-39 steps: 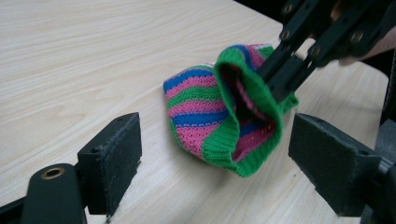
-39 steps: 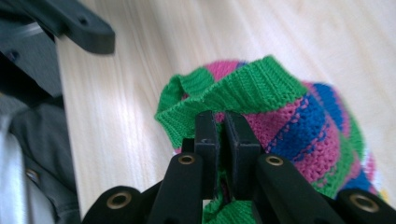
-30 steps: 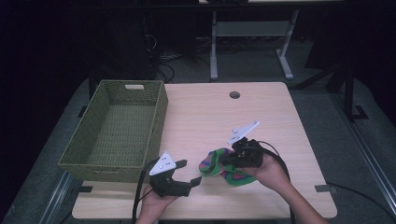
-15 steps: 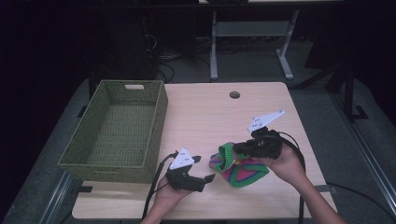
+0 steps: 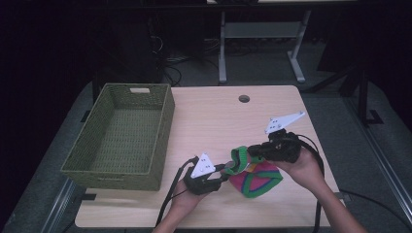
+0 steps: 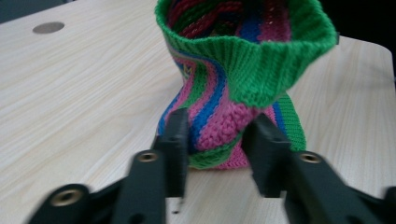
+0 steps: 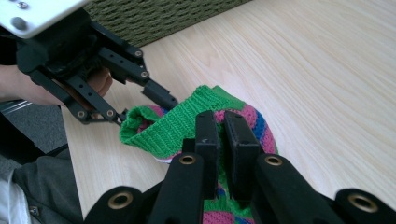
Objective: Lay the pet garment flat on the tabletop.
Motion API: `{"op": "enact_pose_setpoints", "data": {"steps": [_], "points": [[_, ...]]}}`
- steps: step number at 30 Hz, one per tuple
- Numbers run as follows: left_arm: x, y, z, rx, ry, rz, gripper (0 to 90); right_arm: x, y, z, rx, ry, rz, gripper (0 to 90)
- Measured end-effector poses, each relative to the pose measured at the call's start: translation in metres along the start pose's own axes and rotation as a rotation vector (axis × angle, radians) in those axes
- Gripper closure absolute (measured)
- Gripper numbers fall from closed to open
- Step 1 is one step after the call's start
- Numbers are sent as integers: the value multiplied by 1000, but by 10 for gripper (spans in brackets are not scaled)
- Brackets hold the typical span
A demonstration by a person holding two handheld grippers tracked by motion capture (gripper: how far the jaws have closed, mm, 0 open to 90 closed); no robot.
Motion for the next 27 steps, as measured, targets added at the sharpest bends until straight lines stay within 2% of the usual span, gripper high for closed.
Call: {"op": "enact_pose_setpoints", "data": {"steps": [3, 5, 6, 7, 10, 16, 23, 27], "points": [[0, 3, -1, -3, -5, 14, 785, -4, -4, -1, 3, -6, 10, 846], [0, 4, -1, -9, -8, 16, 815, -5, -6, -1, 1, -6, 14, 846], [0, 6, -1, -4, -14, 22, 822, -5, -8, -2, 4, -6, 27, 846], [1, 7, -1, 3, -15, 30, 829, -7, -8, -2, 2, -10, 19, 846], [2, 9, -3, 0, -17, 28, 836, -7, -9, -4, 3, -5, 33, 846], [9, 12, -11, 8, -20, 22, 838, -3, -9, -4, 4, -7, 23, 846], [15, 14, -16, 13, -11, -2, 838, -2, -8, 0, 8, -15, 21, 846], [24, 20, -19, 22, 5, -45, 838, -3, -6, 3, 2, -14, 25, 845]]}}
Point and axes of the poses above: each handheld gripper's, and its own axes: z roughly forward along the jaws, y roughly out of its top, x roughly to its left, the point moved 3 cm from there along z, roughly forward along the jaws, and after that the axes turned 9 degrees about x, right-handed, at the moved point
